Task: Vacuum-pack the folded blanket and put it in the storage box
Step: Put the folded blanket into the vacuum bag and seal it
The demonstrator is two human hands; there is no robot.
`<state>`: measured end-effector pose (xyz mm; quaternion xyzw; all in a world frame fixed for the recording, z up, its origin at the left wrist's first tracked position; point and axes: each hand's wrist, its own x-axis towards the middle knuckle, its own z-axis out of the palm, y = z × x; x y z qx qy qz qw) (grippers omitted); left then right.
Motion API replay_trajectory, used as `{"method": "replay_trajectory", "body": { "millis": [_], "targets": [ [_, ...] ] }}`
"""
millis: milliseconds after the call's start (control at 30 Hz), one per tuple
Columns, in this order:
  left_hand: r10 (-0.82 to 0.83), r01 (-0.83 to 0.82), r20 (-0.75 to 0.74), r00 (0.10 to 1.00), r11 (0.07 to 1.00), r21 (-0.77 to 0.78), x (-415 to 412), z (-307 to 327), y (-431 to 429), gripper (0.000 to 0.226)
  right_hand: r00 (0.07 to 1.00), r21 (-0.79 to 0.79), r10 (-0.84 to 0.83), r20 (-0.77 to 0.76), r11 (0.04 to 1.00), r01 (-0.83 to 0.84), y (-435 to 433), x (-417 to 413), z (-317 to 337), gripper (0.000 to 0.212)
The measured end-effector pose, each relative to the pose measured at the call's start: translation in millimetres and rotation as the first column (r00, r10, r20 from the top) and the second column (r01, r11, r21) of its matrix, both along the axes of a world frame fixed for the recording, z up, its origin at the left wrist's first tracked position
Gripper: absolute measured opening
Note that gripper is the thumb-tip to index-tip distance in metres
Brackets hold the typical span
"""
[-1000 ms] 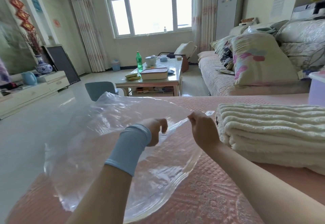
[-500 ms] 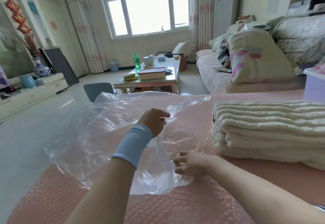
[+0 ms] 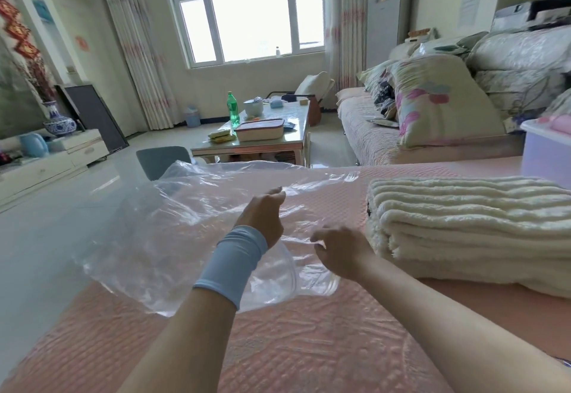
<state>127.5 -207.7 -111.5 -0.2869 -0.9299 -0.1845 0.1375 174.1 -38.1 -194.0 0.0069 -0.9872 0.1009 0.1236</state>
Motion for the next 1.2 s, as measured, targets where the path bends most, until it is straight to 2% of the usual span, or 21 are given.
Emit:
{"method": "replay_trajectory", "body": {
  "millis": [67, 100, 133, 167, 200, 267, 333, 367, 433, 533, 567, 633, 700, 800, 900, 967, 1000, 1067, 1133, 1200],
  "targets": [
    [0.027, -0.025, 0.027, 0.999, 0.997, -0.077, -3, -4, 11, 0.050, 0.929, 0.061, -0.003, -0.370, 0.998, 0.028, 14, 6, 22, 0.019],
    [0.049, -0.046, 0.031, 0.998, 0.994, -0.100, -5, -4, 16, 0.046, 0.873, 0.076, -0.025, -0.486, 0.995, 0.071, 23, 8, 31, 0.018],
    [0.063, -0.058, 0.044, 0.997, 0.993, -0.102, -6, -4, 25, 0.044, 0.845, 0.093, -0.066, -0.531, 0.987, 0.135, 35, 13, 39, 0.022],
    [0.070, -0.063, 0.072, 0.995, 0.994, -0.092, -7, -2, 34, 0.044, 0.854, 0.116, -0.127, -0.505, 0.970, 0.213, 48, 17, 45, 0.034],
    [0.073, -0.064, 0.100, 0.992, 0.994, -0.086, -8, -1, 43, 0.046, 0.887, 0.133, -0.213, -0.410, 0.948, 0.289, 62, 21, 47, 0.050],
    [0.090, -0.070, 0.152, 0.984, 0.989, -0.128, -9, -1, 62, 0.051, 0.928, 0.130, -0.361, -0.094, 0.920, 0.371, 92, 32, 41, 0.086],
    [0.127, -0.084, 0.196, 0.972, 0.973, -0.214, -10, -4, 81, 0.051, 0.917, 0.147, -0.367, 0.159, 0.927, 0.345, 114, 41, 28, 0.108],
    [0.153, -0.100, 0.209, 0.966, 0.964, -0.247, -9, -7, 88, 0.050, 0.922, 0.171, -0.338, 0.189, 0.936, 0.308, 119, 43, 16, 0.110],
    [0.180, -0.122, 0.209, 0.961, 0.958, -0.260, -9, -12, 101, 0.049, 0.939, 0.250, -0.315, 0.140, 0.929, 0.275, 125, 47, -6, 0.103],
    [0.132, -0.105, 0.138, 0.982, 0.977, -0.186, -11, -20, 115, 0.058, 0.933, 0.448, -0.358, 0.047, 0.842, 0.301, 130, 44, -22, 0.105],
    [0.108, -0.090, 0.115, 0.987, 0.983, -0.158, -13, -21, 117, 0.061, 0.926, 0.469, -0.376, 0.040, 0.825, 0.315, 131, 42, -22, 0.105],
    [0.060, -0.045, 0.145, 0.988, 0.993, -0.107, -18, -24, 121, 0.063, 0.915, 0.454, -0.400, 0.047, 0.825, 0.337, 129, 36, -21, 0.098],
    [0.023, 0.009, 0.226, 0.974, 0.990, -0.141, -20, -27, 121, 0.063, 0.917, 0.434, -0.398, 0.011, 0.828, 0.354, 127, 32, -16, 0.080],
    [-0.005, 0.072, 0.296, 0.955, 0.974, -0.215, -18, -36, 116, 0.063, 0.919, 0.275, -0.361, -0.156, 0.878, 0.392, 140, 32, 4, 0.077],
    [-0.069, 0.088, 0.311, 0.948, 0.995, -0.046, -17, -36, 111, 0.058, 0.853, 0.110, -0.332, -0.403, 0.908, 0.405, 151, 35, 32, 0.076],
    [-0.126, 0.053, 0.325, 0.937, 0.973, 0.226, -21, -31, 111, 0.054, 0.798, 0.075, -0.318, -0.512, 0.909, 0.411, 142, 34, 44, 0.084],
    [-0.167, 0.019, 0.344, 0.924, 0.919, 0.395, -21, -26, 111, 0.053, 0.778, 0.064, -0.304, -0.551, 0.914, 0.402, 132, 34, 50, 0.085],
    [-0.259, -0.029, 0.343, 0.903, 0.760, 0.649, -21, -14, 111, 0.053, 0.782, 0.091, -0.237, -0.577, 0.933, 0.349, 110, 31, 47, 0.074],
    [-0.315, -0.026, 0.307, 0.898, 0.659, 0.752, -16, -2, 107, 0.055, 0.830, 0.178, -0.159, -0.534, 0.939, 0.294, 86, 30, 32, 0.052],
    [-0.282, 0.023, 0.255, 0.925, 0.713, 0.701, -5, 5, 103, 0.056, 0.902, 0.251, -0.129, -0.412, 0.935, 0.249, 64, 30, 19, 0.047]
  ]
}}
